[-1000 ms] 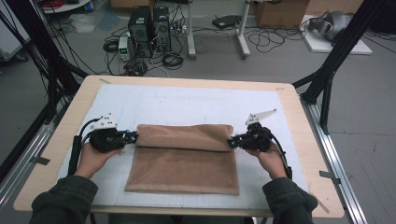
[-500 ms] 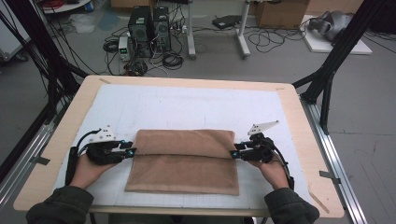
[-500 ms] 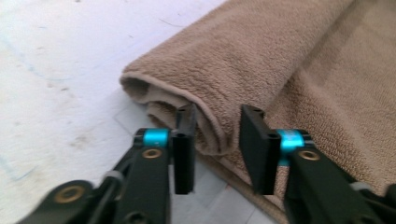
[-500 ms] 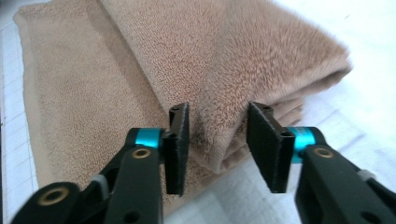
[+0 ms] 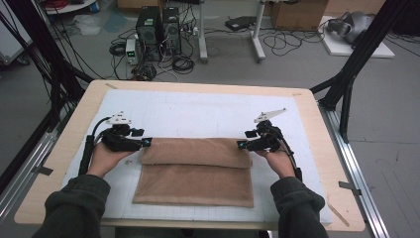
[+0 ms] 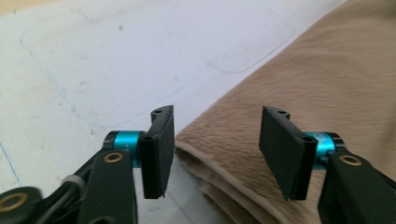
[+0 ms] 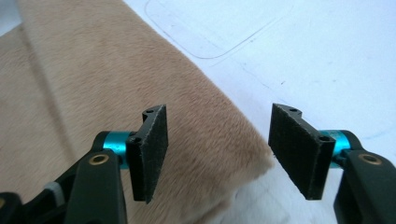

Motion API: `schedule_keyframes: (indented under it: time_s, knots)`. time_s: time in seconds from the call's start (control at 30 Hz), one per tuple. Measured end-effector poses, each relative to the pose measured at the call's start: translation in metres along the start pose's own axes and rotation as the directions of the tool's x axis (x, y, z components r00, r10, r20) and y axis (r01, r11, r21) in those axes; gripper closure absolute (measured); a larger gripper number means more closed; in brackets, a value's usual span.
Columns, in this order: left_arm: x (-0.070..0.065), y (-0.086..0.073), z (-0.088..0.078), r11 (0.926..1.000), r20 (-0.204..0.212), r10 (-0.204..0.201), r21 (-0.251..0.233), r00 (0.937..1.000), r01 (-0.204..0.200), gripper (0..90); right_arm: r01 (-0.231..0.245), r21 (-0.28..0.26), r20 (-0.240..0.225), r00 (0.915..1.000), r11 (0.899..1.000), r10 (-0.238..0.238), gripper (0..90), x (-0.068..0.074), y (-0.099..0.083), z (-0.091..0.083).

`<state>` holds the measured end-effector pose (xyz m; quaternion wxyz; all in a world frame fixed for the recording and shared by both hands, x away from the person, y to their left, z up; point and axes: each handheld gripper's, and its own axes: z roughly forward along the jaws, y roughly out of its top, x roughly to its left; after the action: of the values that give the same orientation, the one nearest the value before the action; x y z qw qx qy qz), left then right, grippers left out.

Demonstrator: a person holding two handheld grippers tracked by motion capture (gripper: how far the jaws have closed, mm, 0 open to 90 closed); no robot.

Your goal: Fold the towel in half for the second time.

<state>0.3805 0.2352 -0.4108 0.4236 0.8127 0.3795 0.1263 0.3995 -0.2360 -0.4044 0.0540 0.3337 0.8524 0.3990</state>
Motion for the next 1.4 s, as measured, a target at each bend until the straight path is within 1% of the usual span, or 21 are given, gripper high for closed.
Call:
schedule_keyframes:
  time_s: [0.1, 0.13, 0.2, 0.23, 0.27, 0.33, 0.37, 0.47, 0.5, 0.53, 0.6, 0.67, 0.73, 0.83, 0.87, 0.97, 1.03, 1.07, 1.2, 1.3, 1.4]
  knots:
    - [0.005, -0.004, 0.015, 0.9976, 0.014, -0.035, 0.060, 0.9993, 0.034, 44.2, -0.033, 0.054, -0.023, 0.9992, 0.998, 0.034, 36.3, -0.009, -0.004, 0.014]
    - [0.007, -0.006, 0.019, 0.9961, 0.041, -0.044, 0.078, 0.9982, 0.040, 47.5, -0.048, 0.073, -0.042, 0.9978, 0.996, 0.051, 38.2, -0.011, -0.006, 0.019]
    - [0.007, -0.009, 0.021, 0.9950, 0.090, -0.053, 0.089, 0.9945, 0.045, 60.1, -0.063, 0.081, -0.102, 0.9922, 0.995, 0.071, 51.2, -0.013, -0.008, 0.022]
    - [0.006, -0.009, 0.021, 0.9960, 0.108, -0.047, 0.081, 0.9931, 0.038, 69.5, -0.057, 0.077, -0.128, 0.9895, 0.995, 0.067, 60.0, -0.013, -0.009, 0.022]
    - [0.003, -0.008, 0.020, 0.9968, 0.104, -0.023, 0.079, 0.9944, 0.014, 76.7, -0.049, 0.081, -0.147, 0.9873, 0.995, 0.061, 65.5, -0.012, -0.008, 0.022]
    - [0.000, -0.006, 0.017, 0.9975, 0.087, 0.009, 0.069, 0.9962, -0.015, 84.6, -0.010, 0.081, -0.149, 0.9886, 0.997, 0.022, 73.8, -0.007, -0.006, 0.019]
    - [-0.002, -0.005, 0.014, 0.9981, 0.076, 0.013, 0.059, 0.9970, -0.017, 85.4, 0.004, 0.072, -0.142, 0.9899, 0.997, 0.006, 75.5, -0.005, -0.004, 0.016]
    - [-0.003, -0.003, 0.002, 0.9996, 0.066, 0.019, 0.018, 0.9976, -0.020, 86.0, 0.019, 0.038, -0.138, 0.9903, 0.999, -0.013, 76.4, 0.001, -0.002, 0.005]
    - [-0.005, -0.002, -0.003, 0.9998, 0.069, 0.018, -0.009, 0.9975, -0.017, 86.0, 0.029, 0.026, -0.139, 0.9900, 0.999, -0.025, 76.4, 0.003, -0.001, 0.002]
    - [-0.006, -0.001, -0.009, 0.9992, 0.067, 0.025, -0.031, 0.9975, -0.023, 86.0, 0.029, 0.013, -0.142, 0.9895, 0.999, -0.027, 76.4, 0.006, 0.000, -0.003]
    - [-0.011, -0.001, -0.022, 0.9969, 0.066, 0.037, -0.072, 0.9971, -0.032, 85.9, 0.054, -0.021, -0.145, 0.9878, 0.998, -0.056, 76.4, 0.013, 0.002, -0.012]
    - [-0.019, -0.002, -0.035, 0.9942, 0.061, 0.062, -0.091, 0.9962, -0.057, 85.7, 0.077, -0.044, -0.154, 0.9846, 0.996, -0.083, 76.4, 0.021, 0.003, -0.021]
    - [-0.028, -0.007, -0.046, 0.9890, 0.058, 0.084, -0.127, 0.9948, -0.076, 85.6, 0.103, -0.057, -0.159, 0.9810, 0.993, -0.111, 76.4, 0.032, 0.001, -0.031]
    - [-0.041, -0.022, -0.061, 0.9852, 0.070, 0.107, -0.142, 0.9918, -0.096, 85.6, 0.132, -0.083, -0.172, 0.9744, 0.988, -0.145, 76.5, 0.047, -0.006, -0.042]
    - [-0.046, -0.029, -0.065, 0.9839, 0.080, 0.107, -0.152, 0.9911, -0.094, 85.6, 0.139, -0.086, -0.183, 0.9710, 0.986, -0.153, 76.5, 0.052, -0.010, -0.045]
    - [-0.059, -0.052, -0.076, 0.9848, 0.118, 0.125, -0.135, 0.9851, -0.109, 82.2, 0.166, -0.078, -0.213, 0.9606, 0.983, -0.179, 75.6, 0.068, -0.026, -0.051]
    - [-0.063, -0.064, -0.083, 0.9851, 0.128, 0.127, -0.132, 0.9836, -0.110, 73.2, 0.167, -0.076, -0.248, 0.9518, 0.983, -0.180, 71.1, 0.073, -0.038, -0.054]
    - [-0.062, -0.066, -0.086, 0.9853, 0.129, 0.123, -0.134, 0.9840, -0.106, 69.3, 0.159, -0.078, -0.256, 0.9509, 0.984, -0.174, 68.0, 0.074, -0.041, -0.056]
    - [-0.057, -0.063, -0.095, 0.9856, 0.105, 0.108, -0.142, 0.9885, -0.093, 62.0, 0.135, -0.105, -0.244, 0.9569, 0.985, -0.157, 64.4, 0.070, -0.043, -0.065]
    - [-0.056, -0.056, -0.093, 0.9835, 0.098, 0.110, -0.154, 0.9891, -0.095, 59.5, 0.131, -0.092, -0.223, 0.9635, 0.987, -0.149, 62.2, 0.069, -0.040, -0.061]
    - [-0.061, -0.053, -0.083, 0.9864, 0.115, 0.115, -0.130, 0.9866, -0.100, 59.5, 0.140, -0.080, -0.241, 0.9582, 0.987, -0.155, 61.1, 0.071, -0.039, -0.048]
